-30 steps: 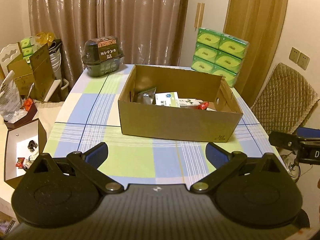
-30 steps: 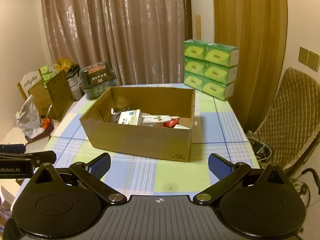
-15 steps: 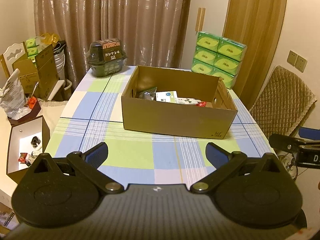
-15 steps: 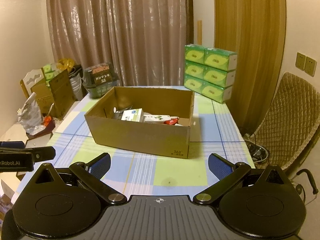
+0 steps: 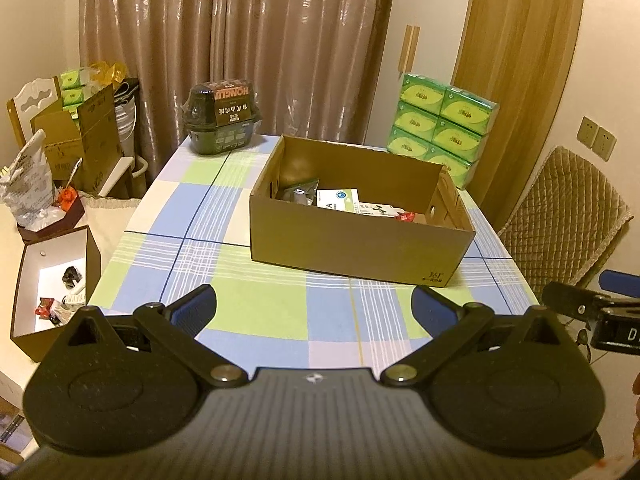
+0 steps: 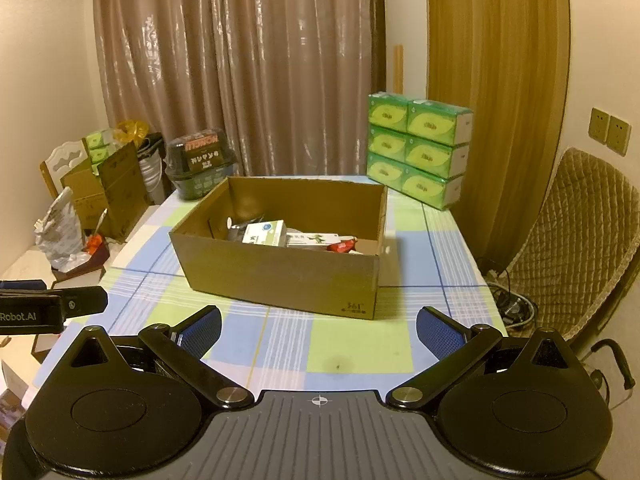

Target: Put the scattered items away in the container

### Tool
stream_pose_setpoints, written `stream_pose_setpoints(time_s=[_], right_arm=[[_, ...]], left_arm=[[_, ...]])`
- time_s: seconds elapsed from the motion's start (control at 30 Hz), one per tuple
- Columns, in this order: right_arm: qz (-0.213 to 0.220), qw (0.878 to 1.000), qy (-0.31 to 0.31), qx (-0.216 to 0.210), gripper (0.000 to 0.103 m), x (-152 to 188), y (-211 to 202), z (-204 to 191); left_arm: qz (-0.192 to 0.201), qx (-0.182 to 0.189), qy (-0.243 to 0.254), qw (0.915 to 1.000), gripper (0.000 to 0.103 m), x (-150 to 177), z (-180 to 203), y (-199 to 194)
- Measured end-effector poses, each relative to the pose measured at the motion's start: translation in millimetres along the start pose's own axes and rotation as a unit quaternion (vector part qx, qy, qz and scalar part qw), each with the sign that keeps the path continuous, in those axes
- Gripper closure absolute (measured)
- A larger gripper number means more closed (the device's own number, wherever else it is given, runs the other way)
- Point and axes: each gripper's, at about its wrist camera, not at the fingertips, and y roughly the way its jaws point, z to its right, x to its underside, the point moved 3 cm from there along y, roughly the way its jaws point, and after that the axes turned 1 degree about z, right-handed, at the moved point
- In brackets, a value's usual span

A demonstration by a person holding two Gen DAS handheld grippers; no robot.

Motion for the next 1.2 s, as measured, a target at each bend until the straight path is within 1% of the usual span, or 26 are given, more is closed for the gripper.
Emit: stream_pose_setpoints(time_s=[0.47,1.0,1.2], right_arm=[[-0.008,1.000,0.009,0.005,0.002,3.0,4.1,9.6],[-0.011,1.000,0.008,0.004,0.002,4.8,6.0,7.1],[-0.015,1.000,0.008,0.006,0.002,10.8,9.2,6.7]], left_arm=[[-0.003,-0.004,0.011,0.9999,0.001,3.7,2.7,3.0],[-0.005,-0.004,0.011,0.9999,0.001,6.9,2.5,5.1],[-0.006,-0.003,0.011,0.9999,0.001,8.7,1.9,6.6]])
